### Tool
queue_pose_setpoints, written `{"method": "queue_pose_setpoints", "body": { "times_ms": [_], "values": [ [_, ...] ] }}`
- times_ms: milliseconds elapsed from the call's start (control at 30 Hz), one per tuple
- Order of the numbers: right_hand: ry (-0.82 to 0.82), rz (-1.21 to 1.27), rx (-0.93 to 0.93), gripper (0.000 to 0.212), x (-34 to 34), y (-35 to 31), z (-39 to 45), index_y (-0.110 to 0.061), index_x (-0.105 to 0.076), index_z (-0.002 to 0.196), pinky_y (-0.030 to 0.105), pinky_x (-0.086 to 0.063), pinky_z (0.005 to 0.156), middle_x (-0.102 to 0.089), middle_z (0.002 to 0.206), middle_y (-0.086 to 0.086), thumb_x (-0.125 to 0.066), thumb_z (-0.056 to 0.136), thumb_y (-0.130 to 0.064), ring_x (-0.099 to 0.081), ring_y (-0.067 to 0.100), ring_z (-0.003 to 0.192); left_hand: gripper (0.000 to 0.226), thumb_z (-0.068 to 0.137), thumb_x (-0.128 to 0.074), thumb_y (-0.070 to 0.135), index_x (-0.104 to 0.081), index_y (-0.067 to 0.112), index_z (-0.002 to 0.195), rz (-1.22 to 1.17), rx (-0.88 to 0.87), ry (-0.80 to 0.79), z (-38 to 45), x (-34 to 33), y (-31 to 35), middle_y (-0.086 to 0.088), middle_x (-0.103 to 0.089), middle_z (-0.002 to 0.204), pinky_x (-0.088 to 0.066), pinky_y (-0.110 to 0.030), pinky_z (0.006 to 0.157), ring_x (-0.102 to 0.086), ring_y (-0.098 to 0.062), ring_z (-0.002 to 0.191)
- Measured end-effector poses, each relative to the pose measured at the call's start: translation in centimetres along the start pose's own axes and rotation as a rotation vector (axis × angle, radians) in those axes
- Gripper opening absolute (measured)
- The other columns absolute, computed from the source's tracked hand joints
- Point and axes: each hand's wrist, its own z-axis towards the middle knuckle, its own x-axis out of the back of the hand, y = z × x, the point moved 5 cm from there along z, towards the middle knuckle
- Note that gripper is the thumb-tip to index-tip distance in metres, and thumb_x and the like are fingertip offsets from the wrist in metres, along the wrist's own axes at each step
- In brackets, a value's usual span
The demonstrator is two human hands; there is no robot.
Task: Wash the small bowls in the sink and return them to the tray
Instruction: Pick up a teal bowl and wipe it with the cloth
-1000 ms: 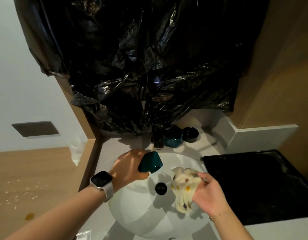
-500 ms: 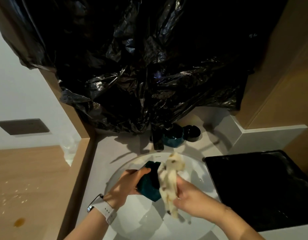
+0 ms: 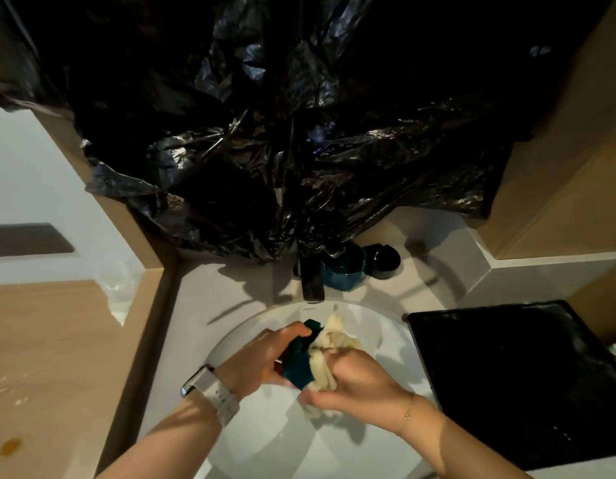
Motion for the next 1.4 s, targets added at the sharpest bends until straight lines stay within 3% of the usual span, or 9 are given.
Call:
{"method": "queue_pose_setpoints", "body": {
  "times_ms": [133, 267, 433, 800, 900, 1000, 1167, 1300, 1400],
  "values": [
    [0.012, 0.014, -0.009, 0.032, -0.2, -0.6, 0.5, -0.015, -0.054, 0.073, 0.038, -0.048, 0.073, -0.060, 0.074, 0.002, -0.059, 0.079, -0.045, -0.057, 0.017, 0.072, 0.050, 0.079, -0.073, 0.041, -0.067, 0.010, 0.119, -0.293, 0.152, 0.047, 0.3, -0.5, -2.1, -0.012, -0.073, 0.100, -0.057, -0.039, 0.073, -0.070, -0.026, 0.091],
    [0.111, 0.413, -0.118, 0.022, -0.3, -0.6, 0.1, -0.016, -0.069, 0.089, 0.038, -0.053, 0.085, -0.071, 0.089, 0.002, -0.066, 0.081, -0.036, -0.067, 0.016, 0.087, 0.049, 0.087, -0.056, 0.056, -0.072, 0.017, 0.113, -0.468, 0.147, 0.054, -1.4, -1.8, -2.1, -0.010, -0.075, 0.098, -0.058, -0.035, 0.070, -0.069, -0.023, 0.084],
    [0.272, 0.980, -0.218, 0.014, -1.1, -1.7, -0.8, -0.018, -0.073, 0.097, 0.035, -0.056, 0.073, -0.075, 0.091, 0.010, -0.073, 0.083, -0.016, -0.071, 0.025, 0.087, 0.058, 0.084, -0.049, 0.061, -0.079, 0.013, 0.098, -0.641, 0.092, 0.036, -3.1, -3.4, -1.8, -0.019, -0.071, 0.113, -0.050, -0.054, 0.093, -0.071, -0.036, 0.097],
    [0.263, 1.100, -0.265, 0.011, -0.3, -2.7, -2.1, -0.020, -0.072, 0.094, 0.024, -0.055, 0.070, -0.074, 0.084, 0.003, -0.071, 0.084, -0.024, -0.070, 0.015, 0.081, 0.071, 0.090, -0.052, 0.056, -0.042, 0.004, 0.136, -0.337, -0.191, 0.238, -2.1, -5.4, -0.4, -0.015, -0.065, 0.110, -0.053, -0.016, 0.063, -0.069, -0.016, 0.093],
    [0.310, 1.157, -0.260, 0.023, -0.2, -3.6, -1.9, -0.013, -0.070, 0.101, 0.022, -0.053, 0.070, -0.074, 0.084, 0.002, -0.072, 0.083, -0.028, -0.070, 0.015, 0.081, 0.071, 0.087, -0.050, 0.062, -0.046, 0.009, 0.133, -0.362, -0.176, 0.228, -2.9, -5.1, -0.2, -0.014, -0.067, 0.111, -0.054, -0.017, 0.068, -0.070, -0.013, 0.092],
    [0.335, 1.094, -0.252, 0.022, -0.5, -3.9, -2.0, -0.008, -0.070, 0.096, 0.022, -0.052, 0.072, -0.070, 0.081, 0.005, -0.069, 0.087, -0.028, -0.067, 0.016, 0.080, 0.067, 0.084, -0.044, 0.073, -0.068, 0.017, 0.113, -0.430, -0.006, 0.156, -3.6, -4.8, -1.6, -0.014, -0.072, 0.108, -0.055, -0.039, 0.087, -0.069, -0.024, 0.100],
    [0.115, 0.783, -0.118, 0.021, -0.5, -4.5, -3.1, -0.004, -0.065, 0.095, 0.027, -0.049, 0.066, -0.065, 0.081, 0.010, -0.070, 0.082, -0.020, -0.061, 0.015, 0.072, 0.060, 0.083, -0.051, 0.063, -0.077, 0.009, 0.074, -0.550, 0.025, 0.034, -4.0, -4.8, -0.6, -0.015, -0.071, 0.076, -0.051, -0.033, 0.060, -0.068, -0.028, 0.062],
    [0.234, 0.772, -0.118, 0.034, -0.2, -4.5, -3.4, -0.005, -0.067, 0.096, 0.034, -0.051, 0.068, -0.066, 0.087, 0.028, -0.064, 0.084, -0.036, -0.060, 0.035, 0.070, 0.062, 0.083, -0.049, 0.064, -0.075, 0.007, 0.087, -0.570, -0.015, 0.024, -4.0, -4.9, -0.5, -0.016, -0.070, 0.078, -0.048, -0.029, 0.052, -0.066, -0.028, 0.061],
    [0.332, 0.926, -0.171, 0.027, -0.2, -4.1, -3.1, 0.001, -0.067, 0.087, 0.027, -0.050, 0.068, -0.065, 0.082, 0.029, -0.067, 0.087, -0.027, -0.062, 0.025, 0.073, 0.066, 0.083, -0.047, 0.066, -0.071, 0.007, 0.097, -0.510, -0.073, 0.063, -4.5, -5.7, -0.2, -0.016, -0.068, 0.083, -0.046, -0.027, 0.050, -0.064, -0.028, 0.068]
  ]
}}
